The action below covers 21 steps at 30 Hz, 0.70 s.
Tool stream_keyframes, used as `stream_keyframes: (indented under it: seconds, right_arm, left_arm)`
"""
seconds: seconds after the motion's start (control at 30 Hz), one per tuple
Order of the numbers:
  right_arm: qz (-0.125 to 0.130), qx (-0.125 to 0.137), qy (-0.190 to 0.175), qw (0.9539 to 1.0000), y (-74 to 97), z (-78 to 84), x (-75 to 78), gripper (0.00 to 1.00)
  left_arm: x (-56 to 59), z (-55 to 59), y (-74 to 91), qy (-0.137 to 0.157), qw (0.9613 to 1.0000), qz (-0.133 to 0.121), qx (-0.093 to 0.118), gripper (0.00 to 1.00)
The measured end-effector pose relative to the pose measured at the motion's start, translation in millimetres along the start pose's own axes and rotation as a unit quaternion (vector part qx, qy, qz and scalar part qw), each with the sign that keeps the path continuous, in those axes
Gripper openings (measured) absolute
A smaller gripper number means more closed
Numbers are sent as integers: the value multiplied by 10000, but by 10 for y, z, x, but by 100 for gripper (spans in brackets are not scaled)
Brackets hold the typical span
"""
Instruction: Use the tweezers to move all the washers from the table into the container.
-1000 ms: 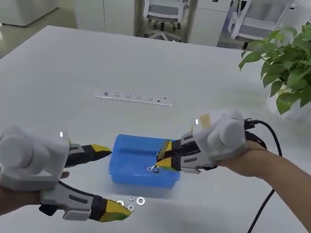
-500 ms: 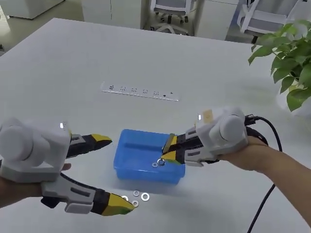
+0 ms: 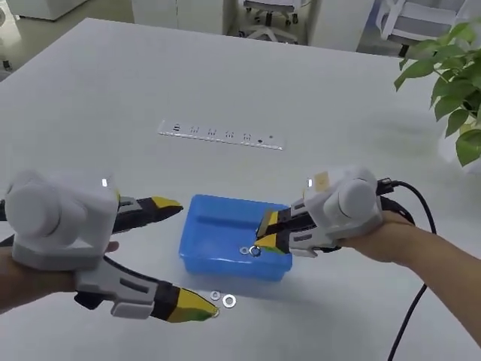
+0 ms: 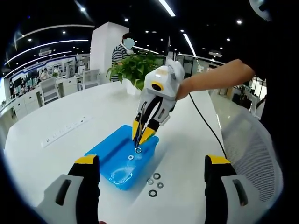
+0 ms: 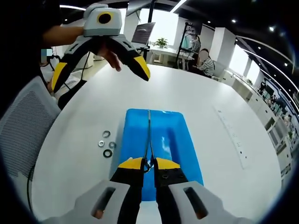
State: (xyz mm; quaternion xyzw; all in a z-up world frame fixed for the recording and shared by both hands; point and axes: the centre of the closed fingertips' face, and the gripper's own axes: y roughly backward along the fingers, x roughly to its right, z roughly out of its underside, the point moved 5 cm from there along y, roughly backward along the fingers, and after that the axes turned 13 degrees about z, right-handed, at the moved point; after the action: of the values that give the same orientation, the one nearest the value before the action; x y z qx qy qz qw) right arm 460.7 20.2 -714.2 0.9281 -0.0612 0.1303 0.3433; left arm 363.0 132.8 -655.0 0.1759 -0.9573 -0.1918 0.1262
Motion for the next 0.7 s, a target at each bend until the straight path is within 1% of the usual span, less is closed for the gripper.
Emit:
stream_keyframes:
  seconds: [0.1,0.2,0.27,0.33,0.47,0.5,0.6,0.7]
  right_arm:
    - [-31,1,-21,10000,-22,14,-4,9]
    - [-78,-5,-20,10000,-45,24,-15,9]
    - [-111,-13,-11,9999,-59,39,-22,9]
    - [-138,-18,-18,9999,-73,52,-27,9]
    - [-173,-31,-27,9998,-94,70,-30,9]
    - [-182,-34,-33,9998,-98,73,-30,9]
    - [-213,-43,-43,9998,-114,83,-31,9]
    - [-226,-51,-39,9997,-128,90,-33,9]
  left_arm:
    - [-38,-16,-23,-28,10000,0,-2,98]
    - [-76,-35,-51,-62,10000,23,7,95]
    - [-102,-47,-77,-81,10000,52,-7,91]
    - [-114,-63,-107,-189,9998,108,-12,86]
    - [-163,-71,-188,-208,9996,179,-55,79]
    - [-169,-76,-205,-245,9995,207,-64,76]
    - [-205,-107,-263,-299,9992,270,-34,68]
    - [-260,-137,-336,-371,9988,304,-49,64]
